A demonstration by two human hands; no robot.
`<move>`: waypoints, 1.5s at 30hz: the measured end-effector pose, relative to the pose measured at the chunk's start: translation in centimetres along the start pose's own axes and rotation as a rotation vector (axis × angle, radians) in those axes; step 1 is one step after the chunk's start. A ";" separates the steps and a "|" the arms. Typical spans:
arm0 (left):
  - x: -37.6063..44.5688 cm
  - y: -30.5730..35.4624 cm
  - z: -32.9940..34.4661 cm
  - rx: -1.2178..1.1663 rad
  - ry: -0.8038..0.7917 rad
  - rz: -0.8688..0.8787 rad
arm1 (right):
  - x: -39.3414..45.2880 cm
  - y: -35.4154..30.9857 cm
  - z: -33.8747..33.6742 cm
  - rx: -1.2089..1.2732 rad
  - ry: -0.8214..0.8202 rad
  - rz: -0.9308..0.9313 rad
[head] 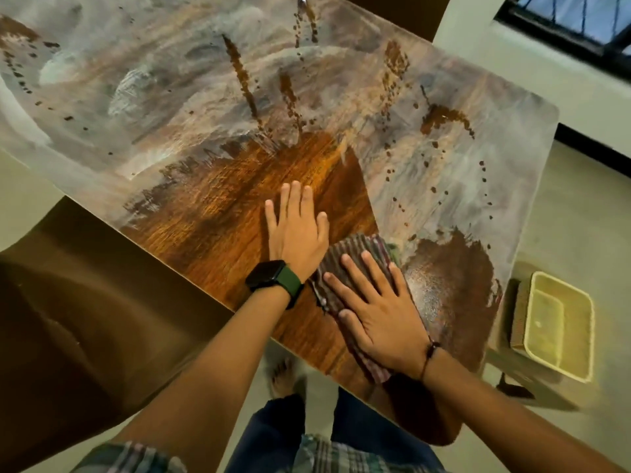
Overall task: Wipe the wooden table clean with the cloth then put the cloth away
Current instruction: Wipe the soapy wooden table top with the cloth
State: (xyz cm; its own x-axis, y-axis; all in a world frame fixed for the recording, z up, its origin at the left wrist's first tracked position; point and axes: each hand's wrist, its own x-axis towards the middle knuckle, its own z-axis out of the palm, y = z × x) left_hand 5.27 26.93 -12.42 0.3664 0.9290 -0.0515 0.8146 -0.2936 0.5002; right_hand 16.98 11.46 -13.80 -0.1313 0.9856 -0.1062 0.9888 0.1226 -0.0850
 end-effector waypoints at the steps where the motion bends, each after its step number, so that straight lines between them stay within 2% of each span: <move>1: 0.3 0.6 0.5 -0.026 -0.031 0.012 | 0.8 0.9 0.0 -0.016 -0.004 -0.036; 4: 0.3 1.1 2.5 0.004 -0.059 0.036 | 4.4 4.4 -0.3 0.002 -0.003 0.010; 9: -0.1 0.6 3.4 0.101 -0.029 0.071 | 11.5 13.1 -2.2 0.056 -0.006 0.360; 12: 0.0 0.7 3.1 0.125 -0.029 0.077 | 12.2 13.1 -2.6 0.109 -0.030 0.504; 14: 0.1 0.8 3.0 0.132 -0.034 0.068 | 9.4 9.2 -1.9 0.109 -0.010 0.460; 18: 0.4 1.1 3.0 0.131 -0.030 0.067 | -1.1 -0.3 -0.5 0.065 -0.014 0.240; 21: 0.5 1.2 3.2 0.159 -0.026 0.074 | -3.5 0.6 -0.1 0.047 -0.053 0.065; 23: 0.6 1.2 3.3 0.174 -0.035 0.078 | -1.8 3.5 -0.1 0.032 -0.037 0.035; 24: 0.5 1.1 3.3 0.183 -0.040 0.078 | -0.4 5.3 -0.2 0.032 -0.027 0.083; 28: 0.3 1.1 3.5 0.225 -0.062 0.092 | 5.2 15.1 -1.6 0.074 -0.008 0.482; 31: 0.1 1.1 3.3 0.261 -0.068 0.070 | 7.1 18.9 -2.9 0.112 -0.027 0.637; 33: -0.1 1.8 3.1 0.272 -0.064 0.065 | 6.6 16.9 -2.5 0.146 -0.011 0.695; 35: -0.3 3.9 3.3 0.228 -0.088 0.158 | 3.6 12.5 -1.7 0.152 0.012 0.686; 37: -0.3 7.0 4.3 0.140 -0.166 0.290 | -1.8 6.7 -1.0 0.127 0.029 0.620; 40: -0.3 10.8 6.5 0.037 -0.299 0.355 | -8.7 0.8 0.1 0.098 0.043 0.603; 43: -0.1 11.5 8.0 0.128 -0.295 0.398 | -8.5 2.6 0.5 0.088 0.043 0.570; 45: -0.1 11.2 8.3 0.206 -0.272 0.412 | -6.1 6.6 0.1 0.077 0.069 0.639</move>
State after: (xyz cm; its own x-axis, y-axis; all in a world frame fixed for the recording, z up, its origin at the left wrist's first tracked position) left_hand 18.08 21.67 -13.96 0.7554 0.6437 -0.1228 0.6402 -0.6850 0.3476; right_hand 24.29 6.25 -13.86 0.4887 0.8672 -0.0955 0.8625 -0.4967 -0.0972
